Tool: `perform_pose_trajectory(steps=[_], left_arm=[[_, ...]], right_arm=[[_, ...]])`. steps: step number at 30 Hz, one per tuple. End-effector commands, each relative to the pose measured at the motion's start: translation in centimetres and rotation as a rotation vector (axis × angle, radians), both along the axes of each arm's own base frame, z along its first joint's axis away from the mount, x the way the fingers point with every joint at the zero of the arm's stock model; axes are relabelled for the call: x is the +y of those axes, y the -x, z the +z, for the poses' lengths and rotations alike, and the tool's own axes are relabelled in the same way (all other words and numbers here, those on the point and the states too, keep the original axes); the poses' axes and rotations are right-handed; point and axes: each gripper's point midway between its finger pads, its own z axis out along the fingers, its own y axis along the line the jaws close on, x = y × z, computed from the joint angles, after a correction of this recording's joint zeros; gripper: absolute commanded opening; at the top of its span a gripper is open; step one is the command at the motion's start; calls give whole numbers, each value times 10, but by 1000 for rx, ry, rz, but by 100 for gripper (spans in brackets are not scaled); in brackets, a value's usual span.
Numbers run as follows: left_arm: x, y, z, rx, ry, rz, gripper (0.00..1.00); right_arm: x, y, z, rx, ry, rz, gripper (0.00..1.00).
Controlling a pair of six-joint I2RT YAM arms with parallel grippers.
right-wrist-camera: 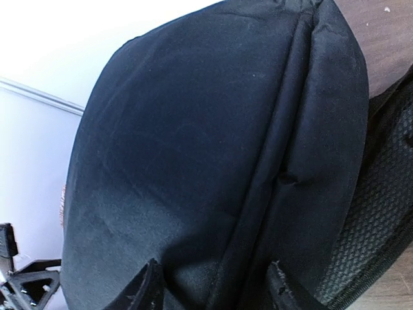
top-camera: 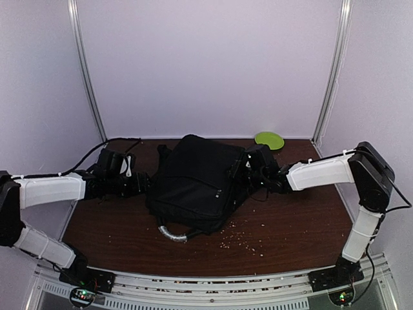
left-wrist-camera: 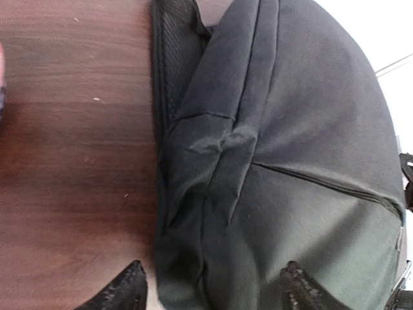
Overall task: Pack the student bag
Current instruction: Adjust the student bag at the center of the board.
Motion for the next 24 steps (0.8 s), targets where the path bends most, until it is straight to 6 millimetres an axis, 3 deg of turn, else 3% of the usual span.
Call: perform_pose_trajectory(steps=[1,6,11,16,18,21,23,24], left_arm=[[-22,-20,2,-20,50,-49,68],[-26,-37,8,-26,29,-40,59],[-50,-66,25,-53,70,-83,35],[-66,-101,36,-81,45,-107,9],[-69,-112,39,-91,21,-108,1],[-61,-116,60,-140,-8,-83,3],[-48,-108,68,-137,-43,-42,18],[-41,-101,72,-120,-68,-15,34]], right_arm=[[35,8,-5,45,-70,133,47],[77,26,-8,79,-140,192,35],[80,45,3,55,-151,178,28],[83,76,14,44,-148,224,30],[69,83,19,24,-124,213,41],[26,81,30,-36,-43,142,57],[-5,73,40,-76,21,89,65],[-19,67,41,-77,37,61,67]])
